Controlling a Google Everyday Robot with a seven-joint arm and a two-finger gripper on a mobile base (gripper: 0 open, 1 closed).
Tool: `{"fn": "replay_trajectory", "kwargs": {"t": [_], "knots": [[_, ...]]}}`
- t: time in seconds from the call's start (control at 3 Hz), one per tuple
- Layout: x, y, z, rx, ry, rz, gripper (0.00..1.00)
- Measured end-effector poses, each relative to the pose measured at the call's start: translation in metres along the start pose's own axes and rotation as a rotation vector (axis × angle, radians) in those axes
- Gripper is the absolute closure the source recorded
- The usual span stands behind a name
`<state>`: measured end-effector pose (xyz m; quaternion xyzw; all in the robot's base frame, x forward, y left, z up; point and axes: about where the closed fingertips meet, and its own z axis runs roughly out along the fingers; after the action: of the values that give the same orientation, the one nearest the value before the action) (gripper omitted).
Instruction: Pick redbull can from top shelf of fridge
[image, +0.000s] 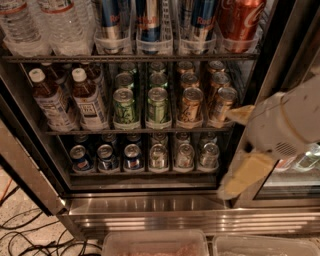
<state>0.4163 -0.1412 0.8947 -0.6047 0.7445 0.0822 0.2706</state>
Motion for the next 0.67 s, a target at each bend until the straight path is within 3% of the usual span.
{"fn": "replay_trajectory", "kwargs": {"t": [0.33, 0.67], "knots": [[-0.005, 0.009, 0.029, 0.024, -0.174, -0.004, 0.0], [-0.03, 0.015, 0.05, 0.042, -0.364, -0.022, 0.0]]}}
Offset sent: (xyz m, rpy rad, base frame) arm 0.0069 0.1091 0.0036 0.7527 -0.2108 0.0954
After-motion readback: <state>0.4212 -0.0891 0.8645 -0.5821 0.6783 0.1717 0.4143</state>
